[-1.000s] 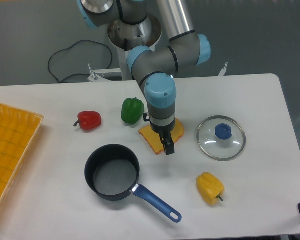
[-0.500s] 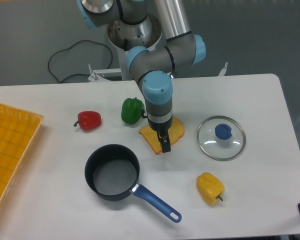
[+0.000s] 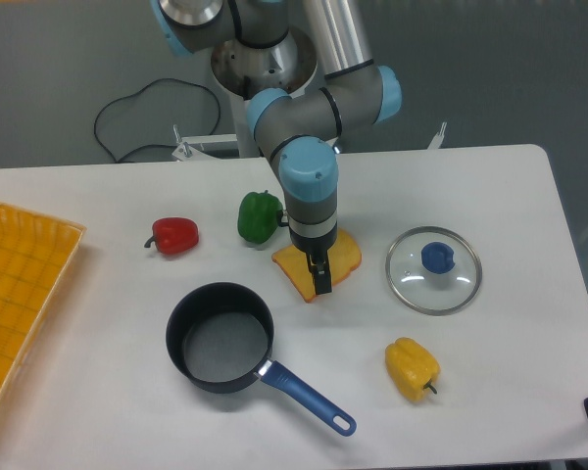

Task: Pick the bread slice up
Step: 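Lower the gripper onto the bread slice edge and close on it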

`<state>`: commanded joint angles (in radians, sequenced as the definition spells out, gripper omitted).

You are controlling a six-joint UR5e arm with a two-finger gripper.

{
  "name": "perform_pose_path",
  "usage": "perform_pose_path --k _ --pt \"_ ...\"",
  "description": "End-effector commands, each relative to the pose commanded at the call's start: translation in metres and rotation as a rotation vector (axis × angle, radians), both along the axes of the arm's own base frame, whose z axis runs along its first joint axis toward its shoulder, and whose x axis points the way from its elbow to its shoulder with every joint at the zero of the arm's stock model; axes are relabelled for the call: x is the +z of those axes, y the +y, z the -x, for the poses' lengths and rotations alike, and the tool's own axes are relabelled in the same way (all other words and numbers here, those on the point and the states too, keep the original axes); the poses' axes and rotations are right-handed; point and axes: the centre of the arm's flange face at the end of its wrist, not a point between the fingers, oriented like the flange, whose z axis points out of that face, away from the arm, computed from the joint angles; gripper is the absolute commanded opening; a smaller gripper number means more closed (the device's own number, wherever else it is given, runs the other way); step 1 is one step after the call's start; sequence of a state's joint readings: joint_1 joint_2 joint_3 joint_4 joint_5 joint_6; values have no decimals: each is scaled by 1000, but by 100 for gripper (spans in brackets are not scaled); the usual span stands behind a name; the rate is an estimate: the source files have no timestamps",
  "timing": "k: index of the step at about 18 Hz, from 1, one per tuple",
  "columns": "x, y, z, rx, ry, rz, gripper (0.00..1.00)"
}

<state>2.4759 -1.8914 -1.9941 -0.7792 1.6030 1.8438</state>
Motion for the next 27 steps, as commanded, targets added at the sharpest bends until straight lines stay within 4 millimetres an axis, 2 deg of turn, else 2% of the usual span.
perform_pose_path --k 27 --pt "-30 0 -3 -49 -27 60 100"
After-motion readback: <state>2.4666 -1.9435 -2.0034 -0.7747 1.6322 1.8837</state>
